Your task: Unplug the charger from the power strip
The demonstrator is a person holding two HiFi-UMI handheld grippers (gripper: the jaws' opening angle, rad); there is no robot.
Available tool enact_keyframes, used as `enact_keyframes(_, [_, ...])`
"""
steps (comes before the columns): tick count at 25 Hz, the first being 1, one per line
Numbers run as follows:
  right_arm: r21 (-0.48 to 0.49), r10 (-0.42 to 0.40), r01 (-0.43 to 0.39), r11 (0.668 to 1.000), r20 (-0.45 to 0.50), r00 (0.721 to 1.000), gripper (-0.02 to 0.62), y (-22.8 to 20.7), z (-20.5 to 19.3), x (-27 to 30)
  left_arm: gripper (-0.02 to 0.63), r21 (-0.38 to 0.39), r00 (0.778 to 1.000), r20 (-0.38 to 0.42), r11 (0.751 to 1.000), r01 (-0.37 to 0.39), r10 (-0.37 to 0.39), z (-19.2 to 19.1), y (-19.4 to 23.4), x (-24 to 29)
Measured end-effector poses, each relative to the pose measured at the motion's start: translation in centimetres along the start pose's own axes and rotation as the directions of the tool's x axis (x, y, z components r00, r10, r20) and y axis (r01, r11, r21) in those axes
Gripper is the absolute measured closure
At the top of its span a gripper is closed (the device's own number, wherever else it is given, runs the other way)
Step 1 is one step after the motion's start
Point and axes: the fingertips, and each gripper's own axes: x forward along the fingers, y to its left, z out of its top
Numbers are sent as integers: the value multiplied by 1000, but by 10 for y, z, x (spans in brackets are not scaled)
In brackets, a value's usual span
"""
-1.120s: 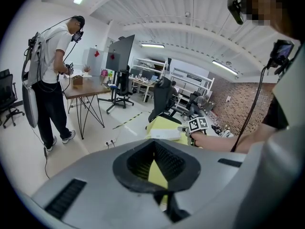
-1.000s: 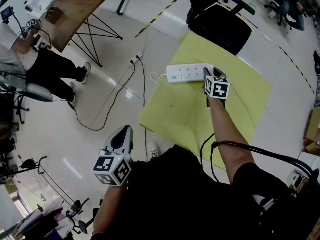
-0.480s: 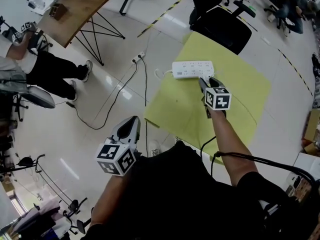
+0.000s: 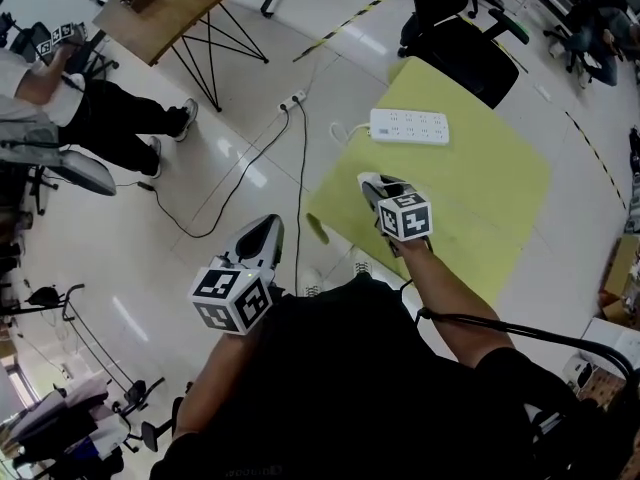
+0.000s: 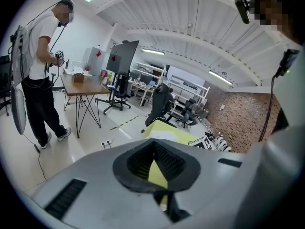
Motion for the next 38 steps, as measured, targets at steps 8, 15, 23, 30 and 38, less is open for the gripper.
enact_keyframes(8, [-224,91,-112,968,-103,990,454,67,-19,34,601,-31,1000,25,999,-18,19,-5,18,-23])
enact_keyframes(15, [-382,14,-78,921,-167,986,453,69,-37,50,601,-49,999,37,998,-26,27,-9,29,-37])
enact_keyframes(23, [-384,-13,-63,921,-192,981,379,62,-46,50,601,-51,1000,28,999,-6,8,-10,35,-38])
enact_keyframes(30, [-287,-63,-4,958,-224,973,360,39,-54,39,601,-37,999,21,998,41,-40,-5,29,-27])
enact_keyframes(38, [-145,-122,86,986,-255,959,360,15,-71,8,601,-7,992,20,992,128,-128,-2,15,-18])
